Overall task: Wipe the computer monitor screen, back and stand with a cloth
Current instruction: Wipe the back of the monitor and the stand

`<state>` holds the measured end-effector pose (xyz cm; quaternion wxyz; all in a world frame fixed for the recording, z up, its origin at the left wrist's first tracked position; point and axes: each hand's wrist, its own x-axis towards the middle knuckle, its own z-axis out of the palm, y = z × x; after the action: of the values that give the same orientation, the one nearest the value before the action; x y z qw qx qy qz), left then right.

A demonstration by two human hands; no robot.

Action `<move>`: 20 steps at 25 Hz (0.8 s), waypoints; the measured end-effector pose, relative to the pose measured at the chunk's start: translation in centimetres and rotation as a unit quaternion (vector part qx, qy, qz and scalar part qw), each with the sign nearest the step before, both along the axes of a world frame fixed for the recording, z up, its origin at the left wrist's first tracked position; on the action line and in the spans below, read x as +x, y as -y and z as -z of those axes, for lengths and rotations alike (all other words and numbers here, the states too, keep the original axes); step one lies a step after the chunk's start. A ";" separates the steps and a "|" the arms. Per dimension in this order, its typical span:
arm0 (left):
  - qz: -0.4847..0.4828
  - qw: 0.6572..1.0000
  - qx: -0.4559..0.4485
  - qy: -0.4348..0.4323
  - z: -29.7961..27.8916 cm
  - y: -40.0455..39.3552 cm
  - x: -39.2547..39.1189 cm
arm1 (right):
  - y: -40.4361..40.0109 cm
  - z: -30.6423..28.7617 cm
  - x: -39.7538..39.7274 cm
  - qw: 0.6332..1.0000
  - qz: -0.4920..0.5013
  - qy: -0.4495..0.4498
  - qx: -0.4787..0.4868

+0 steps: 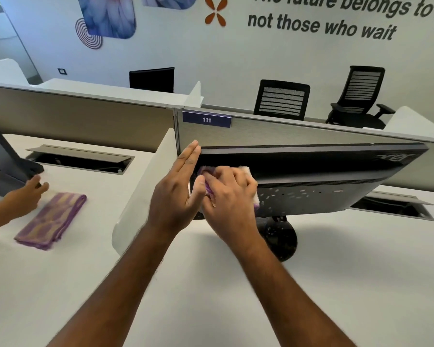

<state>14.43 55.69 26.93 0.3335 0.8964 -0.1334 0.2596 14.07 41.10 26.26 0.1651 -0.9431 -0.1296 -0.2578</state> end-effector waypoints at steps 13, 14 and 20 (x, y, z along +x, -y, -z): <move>0.053 0.994 -0.094 0.008 0.0 -0.9 0.4 | 4.1 1.4 1.0 0.989 0.075 0.083 0.099; 0.057 0.994 -0.097 0.009 0.0 -0.9 0.4 | 2.8 1.5 1.1 0.991 0.059 0.074 0.091; 0.045 0.995 -0.088 -0.011 -0.1 -1.9 1.4 | -2.2 1.6 1.2 0.998 -0.027 0.054 -0.022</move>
<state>15.81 57.57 27.05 0.4240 0.8594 -0.1467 0.2453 15.27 43.26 24.70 0.1442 -0.9276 -0.1688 -0.3005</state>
